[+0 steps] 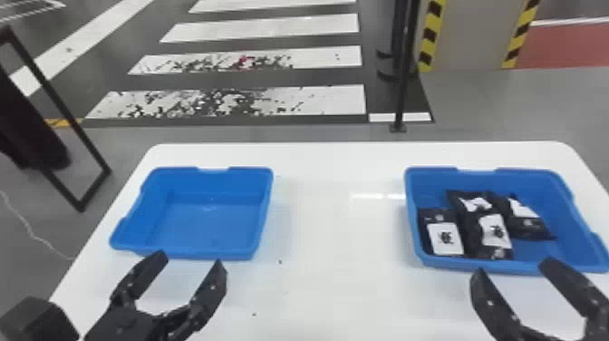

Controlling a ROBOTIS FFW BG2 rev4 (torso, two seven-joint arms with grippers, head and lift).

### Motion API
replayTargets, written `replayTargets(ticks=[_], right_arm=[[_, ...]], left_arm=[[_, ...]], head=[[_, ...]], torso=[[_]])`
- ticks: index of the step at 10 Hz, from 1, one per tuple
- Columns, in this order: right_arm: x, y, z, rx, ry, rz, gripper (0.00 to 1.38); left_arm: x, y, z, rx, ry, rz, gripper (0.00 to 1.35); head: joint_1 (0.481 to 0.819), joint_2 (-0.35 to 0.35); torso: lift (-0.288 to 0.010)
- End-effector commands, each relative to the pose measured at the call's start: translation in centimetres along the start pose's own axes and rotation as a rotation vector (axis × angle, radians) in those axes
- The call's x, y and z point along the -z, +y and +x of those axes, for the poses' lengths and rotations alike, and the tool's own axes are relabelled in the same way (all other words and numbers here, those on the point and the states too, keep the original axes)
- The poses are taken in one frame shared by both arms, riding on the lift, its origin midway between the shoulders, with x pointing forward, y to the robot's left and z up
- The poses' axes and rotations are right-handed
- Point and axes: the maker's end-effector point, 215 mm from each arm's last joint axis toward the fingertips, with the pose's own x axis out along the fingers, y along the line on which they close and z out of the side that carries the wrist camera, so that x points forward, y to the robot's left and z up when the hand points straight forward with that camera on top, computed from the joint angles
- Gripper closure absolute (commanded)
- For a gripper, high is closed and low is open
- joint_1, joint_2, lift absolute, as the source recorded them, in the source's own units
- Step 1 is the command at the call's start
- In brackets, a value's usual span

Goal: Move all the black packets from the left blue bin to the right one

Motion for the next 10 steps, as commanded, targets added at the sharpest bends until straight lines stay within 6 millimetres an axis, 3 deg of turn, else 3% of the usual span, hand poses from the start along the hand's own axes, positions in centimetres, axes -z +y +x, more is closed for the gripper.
replayTargets(ticks=[1,10], right_arm=[[0.0,0.02,0.0,-0.001,0.0,-0.001,0.13],[-0.03,-0.02,0.0,0.001,-0.002,0.004,0.13]], left_arm=[[0.09,0.06,-0.08,-0.003,0.002,-0.002,0.15],[0.03,0.04,-0.01,-0.002,0.0,-0.006,0.15]], head=[[0.695,0.139],[0.695,0.14]], torso=[[-0.14],[-0.14]])
